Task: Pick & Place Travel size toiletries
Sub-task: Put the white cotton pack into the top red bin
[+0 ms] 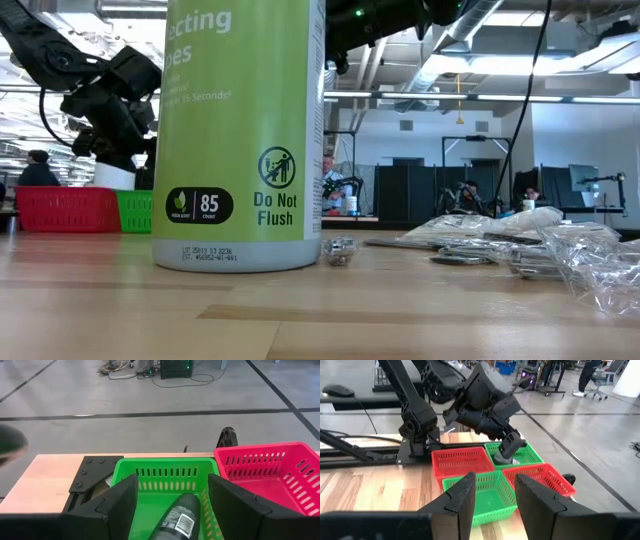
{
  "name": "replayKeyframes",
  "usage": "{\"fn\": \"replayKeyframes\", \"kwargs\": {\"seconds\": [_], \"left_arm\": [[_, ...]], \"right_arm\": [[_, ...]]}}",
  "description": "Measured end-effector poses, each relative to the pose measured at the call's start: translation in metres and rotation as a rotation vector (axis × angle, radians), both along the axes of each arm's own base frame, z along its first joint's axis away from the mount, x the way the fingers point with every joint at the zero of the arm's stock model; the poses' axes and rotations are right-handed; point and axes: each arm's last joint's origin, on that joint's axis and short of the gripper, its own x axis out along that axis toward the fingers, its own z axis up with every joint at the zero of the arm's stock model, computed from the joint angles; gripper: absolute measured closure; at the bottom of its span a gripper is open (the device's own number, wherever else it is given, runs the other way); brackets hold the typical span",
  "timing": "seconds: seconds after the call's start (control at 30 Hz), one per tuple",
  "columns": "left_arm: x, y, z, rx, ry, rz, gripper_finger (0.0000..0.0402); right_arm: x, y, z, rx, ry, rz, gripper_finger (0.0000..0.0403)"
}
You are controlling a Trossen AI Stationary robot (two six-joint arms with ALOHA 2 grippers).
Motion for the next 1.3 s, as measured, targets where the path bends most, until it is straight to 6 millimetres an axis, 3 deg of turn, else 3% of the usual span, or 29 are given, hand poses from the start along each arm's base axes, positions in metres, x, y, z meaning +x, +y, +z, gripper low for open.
{"fn": "replayKeyframes", "kwargs": {"seconds": [0.27, 0.6, 0.77, 1.07, 1.3], "left_arm": [[0.001, -0.013, 0.005, -0.012, -0.06, -0.162, 0.0173], [0.017, -0.055, 0.018, -0.013, -0.29, -0.834, 0.02], [0.032, -0.076, 0.024, 0.018, -0.334, -1.034, 0.0204], [0.06, -0.109, 0.028, 0.088, -0.371, -1.189, 0.0205], [0.078, -0.12, 0.02, 0.098, -0.393, -1.248, 0.0207]], "right_arm": [[-0.012, 0.004, -0.008, 0.027, 0.185, 0.004, 0.0274], [-0.035, 0.04, -0.025, 0.122, 0.498, 0.043, 0.0274], [-0.047, 0.066, -0.033, 0.133, 0.632, 0.053, 0.0274], [-0.076, 0.108, -0.044, 0.027, 0.769, -0.237, 0.0274], [-0.104, 0.125, -0.073, 0.059, 0.767, -0.432, 0.0274]]}}
